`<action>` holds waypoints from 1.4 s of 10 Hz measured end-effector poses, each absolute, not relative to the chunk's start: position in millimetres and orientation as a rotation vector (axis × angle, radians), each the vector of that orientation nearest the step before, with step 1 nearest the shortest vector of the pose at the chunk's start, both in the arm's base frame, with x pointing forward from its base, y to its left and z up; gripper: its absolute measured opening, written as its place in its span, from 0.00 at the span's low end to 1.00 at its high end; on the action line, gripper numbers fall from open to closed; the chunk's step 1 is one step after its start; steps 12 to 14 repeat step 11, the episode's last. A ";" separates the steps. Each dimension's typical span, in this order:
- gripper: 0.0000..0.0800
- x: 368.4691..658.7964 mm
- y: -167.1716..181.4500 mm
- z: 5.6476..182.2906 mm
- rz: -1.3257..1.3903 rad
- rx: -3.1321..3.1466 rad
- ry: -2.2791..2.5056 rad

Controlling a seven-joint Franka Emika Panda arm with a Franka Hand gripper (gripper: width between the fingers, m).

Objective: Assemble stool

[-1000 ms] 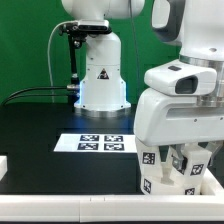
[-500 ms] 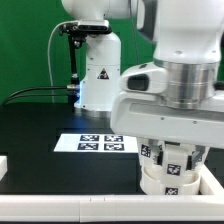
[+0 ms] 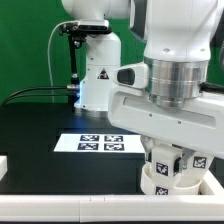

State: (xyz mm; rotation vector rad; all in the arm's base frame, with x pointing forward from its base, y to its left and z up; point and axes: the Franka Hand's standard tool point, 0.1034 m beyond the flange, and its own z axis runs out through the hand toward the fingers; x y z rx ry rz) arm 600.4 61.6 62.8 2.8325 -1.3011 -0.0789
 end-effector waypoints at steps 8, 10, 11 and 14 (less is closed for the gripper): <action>0.79 601.6 55.1 81.2 -0.034 2.680 -1.666; 0.81 604.9 51.3 105.2 -0.019 2.719 -1.675; 0.81 603.2 52.7 99.7 -0.027 2.717 -1.667; 0.81 603.2 52.7 99.7 -0.027 2.717 -1.667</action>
Offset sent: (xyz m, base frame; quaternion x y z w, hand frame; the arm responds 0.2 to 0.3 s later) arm 0.0000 0.0000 0.0000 0.0000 0.0000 0.1296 0.9916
